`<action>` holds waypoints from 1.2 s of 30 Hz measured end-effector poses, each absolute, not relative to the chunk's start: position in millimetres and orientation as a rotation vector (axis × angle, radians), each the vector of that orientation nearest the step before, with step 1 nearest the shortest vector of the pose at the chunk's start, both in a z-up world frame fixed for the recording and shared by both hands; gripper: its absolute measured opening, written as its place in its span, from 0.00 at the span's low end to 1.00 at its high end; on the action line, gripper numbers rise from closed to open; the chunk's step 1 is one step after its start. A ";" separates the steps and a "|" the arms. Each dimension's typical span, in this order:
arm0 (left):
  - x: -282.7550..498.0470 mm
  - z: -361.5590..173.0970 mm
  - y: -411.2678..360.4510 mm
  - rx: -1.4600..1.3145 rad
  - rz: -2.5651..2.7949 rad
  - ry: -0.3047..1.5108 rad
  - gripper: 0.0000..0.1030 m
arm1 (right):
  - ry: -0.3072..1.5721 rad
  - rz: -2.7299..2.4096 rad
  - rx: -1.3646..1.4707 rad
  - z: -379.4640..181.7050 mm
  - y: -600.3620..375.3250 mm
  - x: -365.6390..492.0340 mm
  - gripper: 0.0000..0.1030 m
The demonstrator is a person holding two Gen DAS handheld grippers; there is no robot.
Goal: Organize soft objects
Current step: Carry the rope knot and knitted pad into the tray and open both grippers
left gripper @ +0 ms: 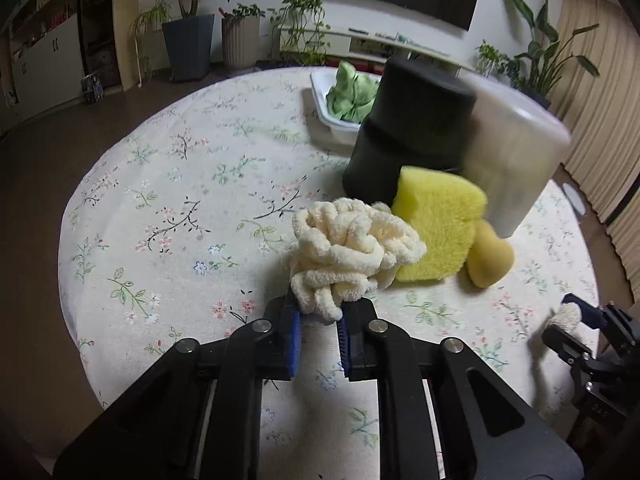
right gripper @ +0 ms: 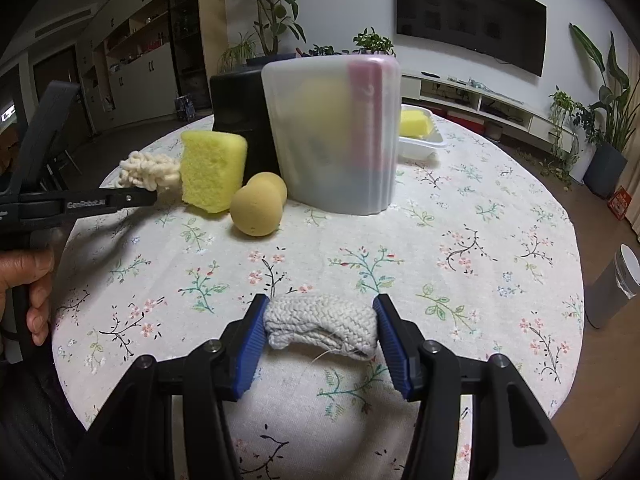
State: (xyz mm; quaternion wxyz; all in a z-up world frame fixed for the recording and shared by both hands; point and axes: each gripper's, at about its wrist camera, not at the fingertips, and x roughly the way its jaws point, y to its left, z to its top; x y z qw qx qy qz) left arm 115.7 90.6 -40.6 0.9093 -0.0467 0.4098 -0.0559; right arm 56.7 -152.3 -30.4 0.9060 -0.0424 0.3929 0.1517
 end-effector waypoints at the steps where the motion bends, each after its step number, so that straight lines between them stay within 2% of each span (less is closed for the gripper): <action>1: 112.4 -37.6 91.2 -0.106 -0.122 0.834 0.12 | 0.812 0.312 -0.082 -30.1 -153.8 57.2 0.54; 12: 86.9 -18.0 92.9 -0.197 -0.186 0.795 0.11 | 0.816 0.332 -0.043 -19.3 -161.5 54.2 0.54; 20: 85.9 14.8 105.6 -0.209 -0.200 0.742 0.11 | 0.811 0.269 0.026 9.3 -208.8 66.2 0.54; 28: 131.6 56.8 115.5 -0.130 -0.209 0.698 0.11 | 0.770 0.212 -0.009 48.8 -249.2 105.4 0.54; 36: 222.6 89.4 104.9 -0.021 -0.250 0.704 0.12 | 0.721 0.204 -0.103 97.3 -262.6 184.1 0.54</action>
